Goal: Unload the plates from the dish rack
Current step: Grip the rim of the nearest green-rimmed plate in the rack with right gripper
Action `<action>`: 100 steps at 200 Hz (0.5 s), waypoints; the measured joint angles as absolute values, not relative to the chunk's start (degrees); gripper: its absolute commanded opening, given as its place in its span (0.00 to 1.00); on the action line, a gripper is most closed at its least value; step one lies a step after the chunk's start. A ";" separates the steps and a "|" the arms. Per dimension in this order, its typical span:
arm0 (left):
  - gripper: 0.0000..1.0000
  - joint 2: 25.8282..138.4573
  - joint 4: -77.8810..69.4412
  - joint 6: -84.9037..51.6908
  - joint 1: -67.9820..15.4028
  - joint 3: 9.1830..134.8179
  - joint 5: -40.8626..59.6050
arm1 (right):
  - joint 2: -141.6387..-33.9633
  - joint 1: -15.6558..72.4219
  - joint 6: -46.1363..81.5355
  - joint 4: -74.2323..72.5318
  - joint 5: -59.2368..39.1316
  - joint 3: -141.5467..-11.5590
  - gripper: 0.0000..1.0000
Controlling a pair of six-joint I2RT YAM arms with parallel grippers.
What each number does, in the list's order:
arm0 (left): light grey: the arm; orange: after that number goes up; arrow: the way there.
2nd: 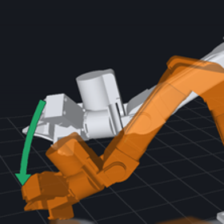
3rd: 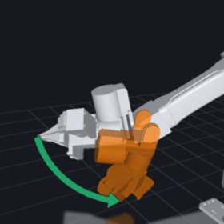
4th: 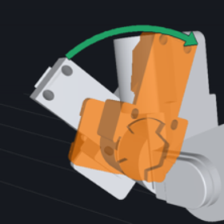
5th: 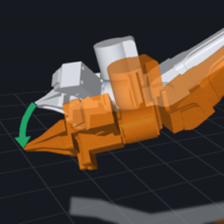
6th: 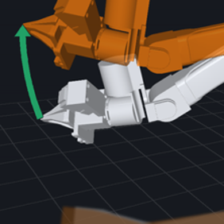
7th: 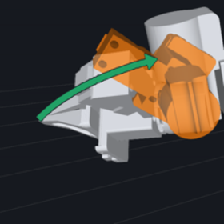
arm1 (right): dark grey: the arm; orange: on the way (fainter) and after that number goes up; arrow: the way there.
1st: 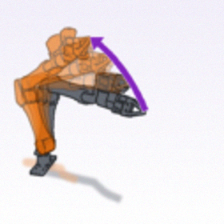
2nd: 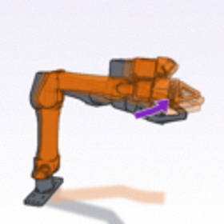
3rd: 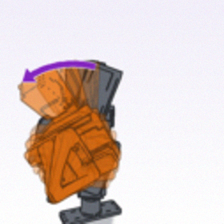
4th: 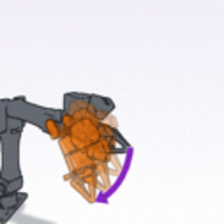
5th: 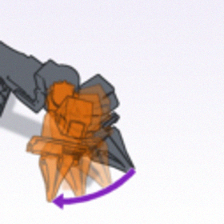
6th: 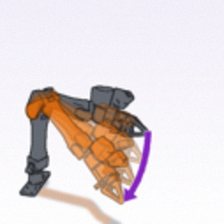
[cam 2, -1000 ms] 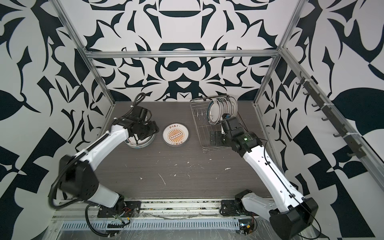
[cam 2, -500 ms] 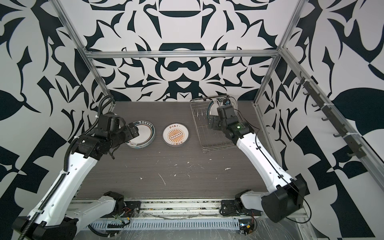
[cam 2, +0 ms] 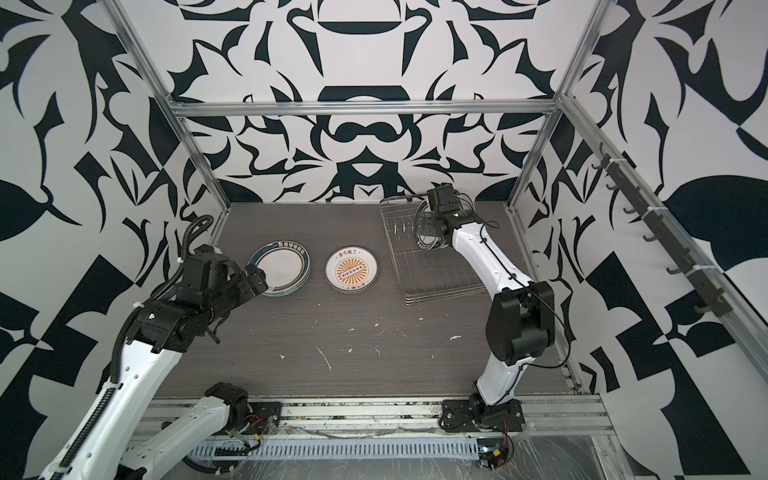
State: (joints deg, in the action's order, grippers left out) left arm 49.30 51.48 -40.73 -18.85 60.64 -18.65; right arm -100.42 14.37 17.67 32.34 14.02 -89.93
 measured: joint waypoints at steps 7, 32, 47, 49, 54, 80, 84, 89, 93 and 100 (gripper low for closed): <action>0.99 49.69 51.42 -40.73 -18.85 60.64 -18.61 | -101.12 14.09 17.58 32.27 13.72 -90.48 0.85; 0.99 51.40 51.27 -40.66 -18.85 60.64 -18.68 | -102.91 13.54 17.56 32.29 12.67 -91.64 0.83; 0.99 51.83 51.22 -40.51 -18.85 60.64 -18.92 | -103.48 13.52 17.54 32.36 12.23 -92.01 0.83; 0.99 51.83 51.20 -40.49 -18.85 60.64 -18.92 | -103.53 13.52 17.56 32.40 12.12 -92.07 0.82; 0.99 51.83 51.18 -40.42 -18.85 60.64 -19.03 | -103.59 13.52 17.54 32.38 11.64 -92.14 0.82; 0.99 51.48 50.35 -40.10 -18.85 60.55 -19.75 | -104.01 13.52 17.56 32.69 9.93 -93.01 0.81; 0.99 51.46 50.15 -40.05 -18.85 60.49 -19.81 | -104.09 13.52 17.58 32.67 9.74 -93.08 0.80; 0.99 51.44 49.95 -40.03 -18.85 60.40 -19.88 | -104.12 13.52 17.58 32.67 9.52 -93.19 0.79; 0.99 51.42 49.84 -40.03 -18.85 60.34 -19.94 | -104.20 13.52 17.61 32.73 9.28 -93.30 0.79; 0.99 51.44 49.65 -40.01 -18.85 60.18 -19.97 | -104.33 13.52 17.63 32.71 8.99 -93.43 0.78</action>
